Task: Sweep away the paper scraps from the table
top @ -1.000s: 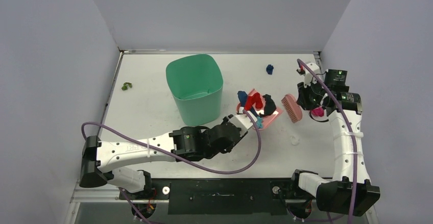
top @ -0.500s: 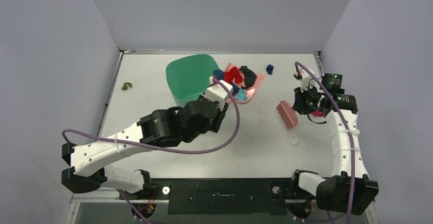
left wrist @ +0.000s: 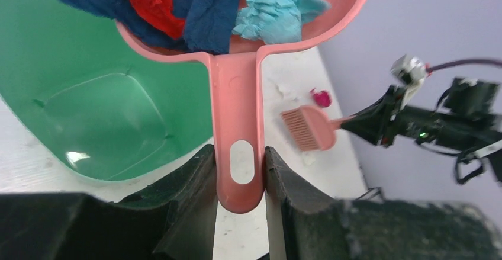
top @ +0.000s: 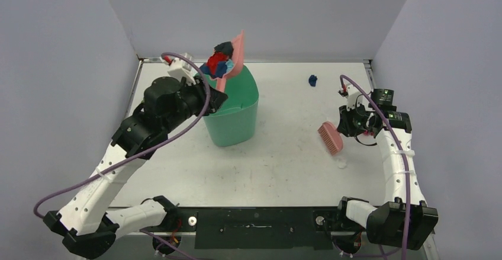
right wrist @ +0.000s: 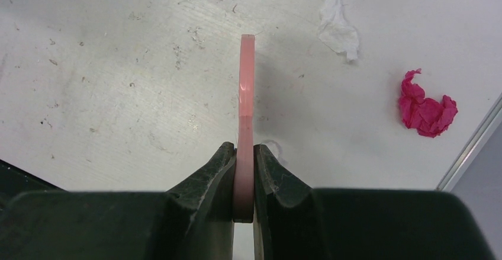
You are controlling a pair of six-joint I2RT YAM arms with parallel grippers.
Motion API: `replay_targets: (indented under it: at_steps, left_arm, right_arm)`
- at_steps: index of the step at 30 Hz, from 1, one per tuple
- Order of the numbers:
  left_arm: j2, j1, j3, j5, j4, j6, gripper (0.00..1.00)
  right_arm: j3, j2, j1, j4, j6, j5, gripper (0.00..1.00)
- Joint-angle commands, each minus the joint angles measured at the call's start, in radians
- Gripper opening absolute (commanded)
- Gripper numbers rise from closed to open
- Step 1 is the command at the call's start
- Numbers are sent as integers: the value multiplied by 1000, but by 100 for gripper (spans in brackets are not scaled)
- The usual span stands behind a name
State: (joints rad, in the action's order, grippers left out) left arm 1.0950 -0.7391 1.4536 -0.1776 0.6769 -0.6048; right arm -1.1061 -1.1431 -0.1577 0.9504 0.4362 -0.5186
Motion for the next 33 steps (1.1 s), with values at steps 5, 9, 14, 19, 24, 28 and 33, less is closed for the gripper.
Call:
replay_targets:
  at_steps: [5, 9, 14, 19, 24, 28, 33]
  left_arm:
    - [-100, 304, -275, 562, -460, -503, 0]
    - [-115, 346, -383, 650, -624, -658, 0]
    - [-130, 354, -389, 622, -613, -663, 0]
    - [-139, 356, -400, 614, -611, -656, 0]
    - [-137, 353, -340, 593, -546, -538, 0]
    - [-122, 333, -243, 575, -435, -387, 0]
    - [-85, 256, -99, 481, -243, -178, 0]
  right_arm:
    - [13, 42, -6, -28, 32, -33, 5]
    - [27, 57, -8, -26, 46, -26, 5]
    - [35, 64, -8, -22, 56, -28, 5]
    - [27, 61, -9, -21, 70, -29, 5]
    - [-67, 28, -9, -83, 80, 27, 5]
    - [-179, -46, -9, -160, 80, 54, 5]
    - [-317, -195, 7, -276, 67, 72, 5]
